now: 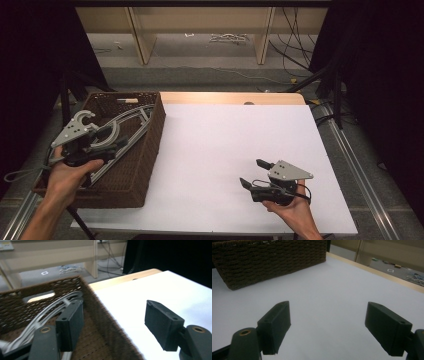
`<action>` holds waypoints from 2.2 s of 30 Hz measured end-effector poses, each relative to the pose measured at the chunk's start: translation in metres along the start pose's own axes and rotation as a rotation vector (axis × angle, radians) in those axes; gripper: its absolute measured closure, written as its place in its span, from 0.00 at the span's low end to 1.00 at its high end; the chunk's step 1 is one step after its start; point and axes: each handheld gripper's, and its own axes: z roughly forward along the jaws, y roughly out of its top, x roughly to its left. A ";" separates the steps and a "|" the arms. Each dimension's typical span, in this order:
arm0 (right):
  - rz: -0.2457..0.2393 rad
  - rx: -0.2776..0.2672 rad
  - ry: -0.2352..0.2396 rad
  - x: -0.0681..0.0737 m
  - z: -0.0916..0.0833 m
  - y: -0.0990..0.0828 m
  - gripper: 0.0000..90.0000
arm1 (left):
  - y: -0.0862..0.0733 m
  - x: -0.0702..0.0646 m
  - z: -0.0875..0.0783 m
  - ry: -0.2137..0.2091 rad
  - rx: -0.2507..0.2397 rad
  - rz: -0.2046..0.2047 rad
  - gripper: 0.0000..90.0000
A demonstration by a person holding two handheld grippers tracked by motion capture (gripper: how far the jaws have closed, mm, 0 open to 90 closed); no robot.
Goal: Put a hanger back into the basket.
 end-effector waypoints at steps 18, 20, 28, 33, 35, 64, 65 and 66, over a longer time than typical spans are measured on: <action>0.024 -0.024 -0.001 0.005 -0.001 -0.001 0.21 | -0.007 -0.052 0.012 -0.125 -0.062 0.009 0.19; 0.023 -0.026 -0.003 0.005 -0.002 -0.001 0.20 | -0.009 -0.056 0.014 -0.129 -0.067 0.013 0.19; 0.026 -0.037 -0.007 0.006 -0.003 -0.002 0.20 | -0.015 -0.070 0.022 -0.153 -0.081 0.039 0.19; 0.037 -0.036 0.001 0.006 -0.005 -0.002 0.20 | -0.018 -0.077 0.024 -0.188 -0.096 0.037 0.19; 0.043 -0.040 0.004 0.007 -0.005 -0.003 0.20 | -0.021 -0.080 0.025 -0.197 -0.105 0.030 0.19; 0.073 -0.090 -0.008 0.013 -0.017 -0.008 0.18 | -0.082 -0.109 0.045 -0.246 -0.066 0.104 0.18; 0.073 -0.090 -0.008 0.013 -0.017 -0.008 0.18 | -0.082 -0.109 0.045 -0.246 -0.066 0.104 0.18; 0.076 -0.096 -0.007 0.014 -0.018 -0.009 0.18 | -0.088 -0.109 0.046 -0.245 -0.048 0.087 0.18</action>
